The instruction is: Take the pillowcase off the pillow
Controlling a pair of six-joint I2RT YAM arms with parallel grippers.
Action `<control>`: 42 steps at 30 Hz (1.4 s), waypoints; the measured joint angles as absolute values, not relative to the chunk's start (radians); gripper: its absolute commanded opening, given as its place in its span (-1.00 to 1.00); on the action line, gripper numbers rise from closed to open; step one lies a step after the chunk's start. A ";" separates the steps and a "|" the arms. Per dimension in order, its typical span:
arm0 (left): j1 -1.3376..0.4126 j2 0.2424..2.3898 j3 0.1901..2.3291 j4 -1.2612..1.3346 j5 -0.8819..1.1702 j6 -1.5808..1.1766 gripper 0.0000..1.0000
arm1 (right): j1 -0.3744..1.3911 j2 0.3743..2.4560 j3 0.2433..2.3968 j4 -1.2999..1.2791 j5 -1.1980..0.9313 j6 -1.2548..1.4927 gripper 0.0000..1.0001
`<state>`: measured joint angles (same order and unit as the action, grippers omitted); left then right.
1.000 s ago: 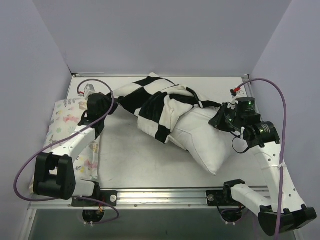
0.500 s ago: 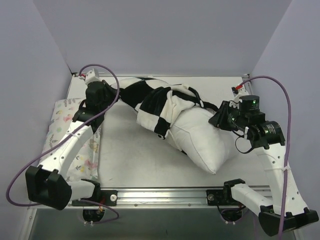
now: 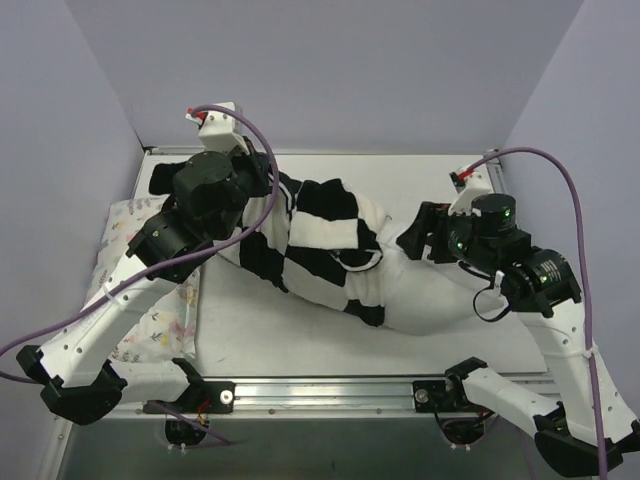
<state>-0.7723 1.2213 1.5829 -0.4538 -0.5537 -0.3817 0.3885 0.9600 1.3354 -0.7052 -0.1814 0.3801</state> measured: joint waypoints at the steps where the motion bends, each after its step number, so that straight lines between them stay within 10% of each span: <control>1: -0.785 1.240 1.611 -0.458 -0.564 -0.371 -1.00 | 0.433 0.953 1.335 -0.705 -0.169 0.373 0.50; 15: -0.469 1.669 1.745 -0.539 -0.354 -0.434 -0.96 | 0.563 0.968 1.199 -0.686 0.208 0.352 0.82; 18: -0.397 1.710 1.732 -0.536 -0.264 -0.448 -0.40 | 0.486 1.022 1.136 -0.641 0.202 0.374 0.80; 19: -0.389 1.711 1.729 -0.534 -0.241 -0.449 0.07 | 0.445 1.039 1.112 -0.620 0.194 0.382 0.79; 23: -0.408 1.690 1.728 -0.505 -0.175 -0.451 0.51 | 0.333 1.076 1.025 -0.539 0.117 0.414 0.70; 42: -0.785 1.668 1.497 -0.381 -0.188 -0.514 0.64 | 0.374 1.113 0.994 -0.385 0.065 0.496 0.81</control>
